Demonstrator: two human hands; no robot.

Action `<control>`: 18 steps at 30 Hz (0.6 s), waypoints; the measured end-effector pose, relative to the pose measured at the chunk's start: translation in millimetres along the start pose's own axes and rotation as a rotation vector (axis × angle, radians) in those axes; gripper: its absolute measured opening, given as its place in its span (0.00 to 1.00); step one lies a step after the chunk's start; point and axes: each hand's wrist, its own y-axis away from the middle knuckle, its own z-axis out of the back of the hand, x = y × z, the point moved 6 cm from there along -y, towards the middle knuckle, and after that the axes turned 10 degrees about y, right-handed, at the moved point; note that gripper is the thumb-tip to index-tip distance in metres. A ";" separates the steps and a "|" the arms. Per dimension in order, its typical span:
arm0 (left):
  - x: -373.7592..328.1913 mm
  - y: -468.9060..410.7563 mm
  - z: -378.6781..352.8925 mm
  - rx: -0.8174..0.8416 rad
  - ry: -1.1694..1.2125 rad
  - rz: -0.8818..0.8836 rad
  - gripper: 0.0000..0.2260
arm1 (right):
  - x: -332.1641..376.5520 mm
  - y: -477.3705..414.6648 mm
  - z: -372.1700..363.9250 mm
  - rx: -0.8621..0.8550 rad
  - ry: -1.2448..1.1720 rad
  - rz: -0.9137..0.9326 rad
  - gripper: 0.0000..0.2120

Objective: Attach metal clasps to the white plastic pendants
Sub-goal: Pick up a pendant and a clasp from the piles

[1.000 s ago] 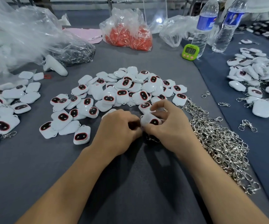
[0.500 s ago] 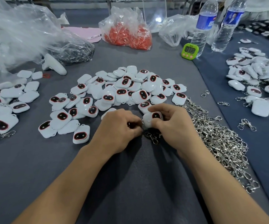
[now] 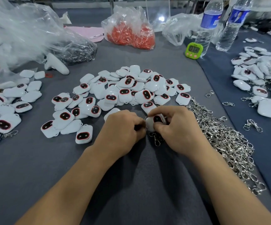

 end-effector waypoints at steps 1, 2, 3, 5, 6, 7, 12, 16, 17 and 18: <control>-3.4 0.6 0.0 -0.004 -0.034 -0.034 0.04 | 1.1 0.4 -0.2 0.002 0.012 0.014 0.13; -6.2 1.0 -0.8 -0.001 -0.071 -0.060 0.04 | 2.0 0.7 -0.4 0.004 0.018 0.023 0.13; -8.1 1.6 -1.7 0.006 -0.109 -0.074 0.05 | 2.5 0.9 -0.6 0.007 0.017 0.025 0.13; -11.5 2.8 -2.5 0.002 -0.165 -0.092 0.07 | 1.2 0.7 -0.9 0.016 0.002 0.007 0.12; -13.7 3.3 -1.8 -0.009 -0.182 -0.109 0.07 | -0.5 -0.1 -1.5 0.028 -0.015 -0.016 0.12; -16.6 3.8 -1.0 -0.023 -0.195 -0.130 0.07 | -3.4 -1.1 -2.6 0.047 -0.047 -0.050 0.13; -24.8 4.8 4.3 -0.053 -0.250 -0.187 0.08 | -9.3 -0.6 -6.6 0.110 -0.221 -0.184 0.13; -30.2 7.5 4.6 -0.043 -0.314 -0.192 0.10 | -3.3 1.1 -3.6 0.085 -0.059 -0.096 0.12; -32.2 7.4 4.3 -0.040 -0.343 -0.197 0.10 | -1.7 1.4 -2.6 0.076 -0.041 -0.078 0.11; -34.4 7.1 3.9 -0.039 -0.370 -0.202 0.10 | 0.0 1.7 -1.8 0.064 -0.034 -0.063 0.10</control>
